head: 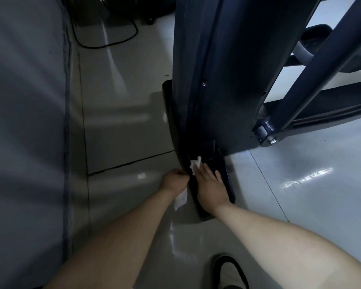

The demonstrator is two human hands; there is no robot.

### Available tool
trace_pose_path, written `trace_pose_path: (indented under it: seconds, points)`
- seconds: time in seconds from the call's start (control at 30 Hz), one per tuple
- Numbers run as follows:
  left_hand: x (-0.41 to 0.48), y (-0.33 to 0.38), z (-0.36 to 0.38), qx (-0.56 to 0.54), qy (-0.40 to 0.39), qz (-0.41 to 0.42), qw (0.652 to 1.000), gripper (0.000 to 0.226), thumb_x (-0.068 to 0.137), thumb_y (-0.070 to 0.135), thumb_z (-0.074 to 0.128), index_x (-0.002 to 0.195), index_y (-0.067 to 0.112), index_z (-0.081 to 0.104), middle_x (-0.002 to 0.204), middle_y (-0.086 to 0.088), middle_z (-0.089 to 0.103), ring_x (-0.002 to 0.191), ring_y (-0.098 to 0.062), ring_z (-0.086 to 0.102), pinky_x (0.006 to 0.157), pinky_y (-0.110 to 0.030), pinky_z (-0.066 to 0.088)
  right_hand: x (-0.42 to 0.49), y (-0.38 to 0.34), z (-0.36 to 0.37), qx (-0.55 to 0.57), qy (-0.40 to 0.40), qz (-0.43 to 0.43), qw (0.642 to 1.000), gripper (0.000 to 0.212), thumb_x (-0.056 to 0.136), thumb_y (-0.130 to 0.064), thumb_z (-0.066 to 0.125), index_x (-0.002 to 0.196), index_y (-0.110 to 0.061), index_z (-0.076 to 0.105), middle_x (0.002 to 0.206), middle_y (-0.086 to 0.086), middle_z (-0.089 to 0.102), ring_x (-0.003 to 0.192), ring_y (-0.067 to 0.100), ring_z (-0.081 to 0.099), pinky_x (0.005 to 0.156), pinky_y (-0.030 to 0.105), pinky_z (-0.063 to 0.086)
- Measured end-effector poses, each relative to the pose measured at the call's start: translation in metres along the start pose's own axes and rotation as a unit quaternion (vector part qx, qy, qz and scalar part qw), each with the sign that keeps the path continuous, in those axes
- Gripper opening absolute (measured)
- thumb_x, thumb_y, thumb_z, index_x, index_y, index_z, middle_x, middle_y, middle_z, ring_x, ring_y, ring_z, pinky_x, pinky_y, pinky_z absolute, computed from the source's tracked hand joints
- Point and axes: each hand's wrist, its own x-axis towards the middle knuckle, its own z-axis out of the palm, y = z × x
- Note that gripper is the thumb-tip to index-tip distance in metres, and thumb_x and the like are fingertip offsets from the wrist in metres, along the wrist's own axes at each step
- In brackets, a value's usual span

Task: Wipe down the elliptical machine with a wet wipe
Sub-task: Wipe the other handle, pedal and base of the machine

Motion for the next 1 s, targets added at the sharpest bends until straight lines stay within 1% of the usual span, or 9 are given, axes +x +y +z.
trace_pose_path:
  seconds: [0.1,0.23,0.4,0.5,0.63,0.7,0.83,0.93,1.0]
  points:
    - [-0.005,0.011,0.005,-0.027,-0.006,-0.002,1.0,0.042,0.085,0.01,0.068,0.126,0.019,0.064,0.116,0.0,0.062,0.101,-0.017,0.062,0.08,-0.022,0.048,-0.019,0.028,0.002,0.022,0.033,0.05,0.998,0.079,0.097,-0.006,0.038,0.164,-0.022,-0.001,0.171,-0.005,0.004,0.157,0.012,-0.005,0.127,0.042,-0.001]
    - [-0.006,0.017,0.014,0.005,-0.058,0.031,0.998,0.066,0.083,-0.004,0.062,0.14,0.028,0.053,0.136,-0.009,0.049,0.118,-0.024,0.059,0.089,-0.02,0.05,-0.008,0.052,-0.011,0.045,0.05,0.147,0.987,0.062,0.106,-0.023,0.031,0.164,-0.022,0.008,0.171,-0.007,0.009,0.157,0.012,-0.002,0.126,0.043,0.004]
    - [-0.007,0.019,0.02,-0.001,-0.027,0.057,0.998,0.055,0.088,-0.011,0.045,0.133,0.015,0.061,0.131,-0.011,0.06,0.119,-0.025,0.059,0.097,-0.026,0.046,-0.025,0.045,0.001,0.07,0.07,0.076,0.992,0.052,0.105,-0.014,0.033,0.156,-0.023,0.033,0.164,-0.006,0.027,0.153,0.018,0.019,0.119,0.039,0.031]
    - [-0.009,0.014,0.024,-0.003,-0.017,0.083,0.996,0.047,0.087,0.011,0.046,0.13,0.005,0.063,0.128,-0.017,0.063,0.118,-0.03,0.059,0.104,-0.033,0.045,-0.036,0.039,0.012,0.062,0.068,0.029,0.995,0.038,0.103,-0.019,0.043,0.14,-0.02,0.05,0.147,-0.002,0.04,0.136,0.022,0.036,0.105,0.04,0.043]
    - [-0.012,0.013,0.029,0.023,-0.013,0.093,0.995,0.035,0.098,-0.005,0.043,0.116,0.013,0.067,0.106,-0.007,0.064,0.106,-0.021,0.056,0.076,-0.01,0.042,-0.034,0.054,0.014,0.027,0.09,-0.005,0.996,0.016,0.098,-0.037,0.056,0.107,-0.026,0.062,0.11,0.0,0.054,0.106,0.02,0.049,0.088,0.039,0.043]
    - [-0.013,0.013,0.032,0.043,-0.03,0.099,0.994,0.038,0.1,-0.004,0.039,0.119,0.016,0.066,0.106,-0.005,0.059,0.106,-0.021,0.055,0.078,-0.008,0.041,-0.035,0.069,0.017,0.005,0.138,0.051,0.989,0.02,0.083,-0.044,0.069,0.086,-0.025,0.062,0.093,0.001,0.063,0.091,0.019,0.055,0.08,0.036,0.042]
    - [-0.015,0.011,0.032,0.137,-0.063,0.133,0.98,0.045,0.105,0.015,0.047,0.15,0.018,0.049,0.14,-0.012,0.047,0.124,-0.026,0.055,0.106,-0.025,0.04,-0.053,0.066,0.025,0.055,0.12,0.098,0.986,0.026,0.098,-0.014,0.059,0.12,-0.018,0.073,0.113,0.01,0.063,0.1,0.023,0.056,0.084,0.028,0.039]
    - [-0.014,0.003,0.032,0.217,-0.099,0.154,0.959,0.065,0.101,0.024,0.058,0.16,0.028,0.03,0.146,-0.017,0.043,0.123,-0.028,0.056,0.108,-0.032,0.043,-0.068,0.044,0.047,0.072,0.115,0.036,0.99,0.016,0.097,-0.028,0.06,0.093,-0.024,0.075,0.093,0.0,0.069,0.093,0.021,0.064,0.082,0.035,0.042]
    - [-0.014,-0.001,0.034,0.256,-0.107,0.156,0.948,0.073,0.099,0.027,0.058,0.161,0.034,0.021,0.153,-0.015,0.038,0.129,-0.028,0.053,0.109,-0.036,0.044,-0.074,0.027,0.053,0.087,0.064,-0.016,0.994,0.028,0.097,-0.023,0.049,0.108,-0.018,0.074,0.108,0.01,0.069,0.103,0.029,0.062,0.083,0.035,0.038]
